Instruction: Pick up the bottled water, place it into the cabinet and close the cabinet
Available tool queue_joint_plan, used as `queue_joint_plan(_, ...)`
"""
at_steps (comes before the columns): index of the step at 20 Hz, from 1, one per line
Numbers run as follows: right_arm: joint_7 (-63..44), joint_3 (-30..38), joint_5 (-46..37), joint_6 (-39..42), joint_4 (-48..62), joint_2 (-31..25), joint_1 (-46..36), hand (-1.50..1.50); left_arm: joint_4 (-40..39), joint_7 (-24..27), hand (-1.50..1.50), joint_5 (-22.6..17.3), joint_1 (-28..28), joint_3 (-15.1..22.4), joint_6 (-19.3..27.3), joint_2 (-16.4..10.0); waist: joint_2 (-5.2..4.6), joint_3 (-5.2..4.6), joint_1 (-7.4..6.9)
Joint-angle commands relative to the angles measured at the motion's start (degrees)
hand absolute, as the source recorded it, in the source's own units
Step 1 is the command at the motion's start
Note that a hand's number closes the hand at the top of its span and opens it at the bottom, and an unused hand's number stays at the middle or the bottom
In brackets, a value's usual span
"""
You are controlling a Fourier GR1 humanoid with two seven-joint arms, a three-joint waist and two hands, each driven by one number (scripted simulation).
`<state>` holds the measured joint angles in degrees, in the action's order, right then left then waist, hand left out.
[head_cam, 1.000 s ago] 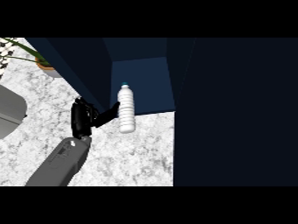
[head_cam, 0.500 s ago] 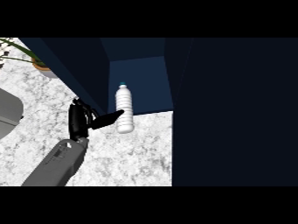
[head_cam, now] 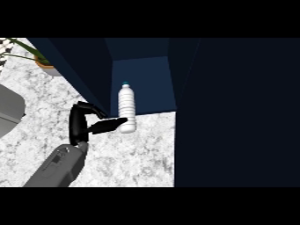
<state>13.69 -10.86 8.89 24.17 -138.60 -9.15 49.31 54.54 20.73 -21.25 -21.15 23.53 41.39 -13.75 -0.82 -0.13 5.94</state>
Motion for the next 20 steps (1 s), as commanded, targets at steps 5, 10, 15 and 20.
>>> queue_joint_plan(5, -1.85, -0.65, 1.39, -1.11, -2.41, 0.66, 0.81, -1.50, 6.14, 1.78, -1.50, -1.87, -13.40, 0.06, -5.49, 6.16, 0.61, -0.06, 0.19)
queue_joint_plan(10, -2.55, -0.74, 1.33, -1.98, -2.78, 1.06, 1.10, -1.50, 8.47, 2.07, -1.50, -3.52, -11.37, 1.03, -7.82, 7.48, 0.85, -0.06, -1.11)
queue_joint_plan(15, -3.08, -0.47, 0.40, -2.93, -3.06, 1.30, 2.33, -1.50, 11.88, 4.33, -1.50, -5.50, -7.33, 2.87, -13.56, 8.44, 1.07, -0.12, -1.87)
queue_joint_plan(20, -3.04, -1.92, 0.25, -3.61, -4.78, 2.18, 3.07, -1.50, 14.42, 5.74, -1.50, -8.17, -7.14, 4.04, -19.82, 11.92, 0.97, 0.00, -3.69)
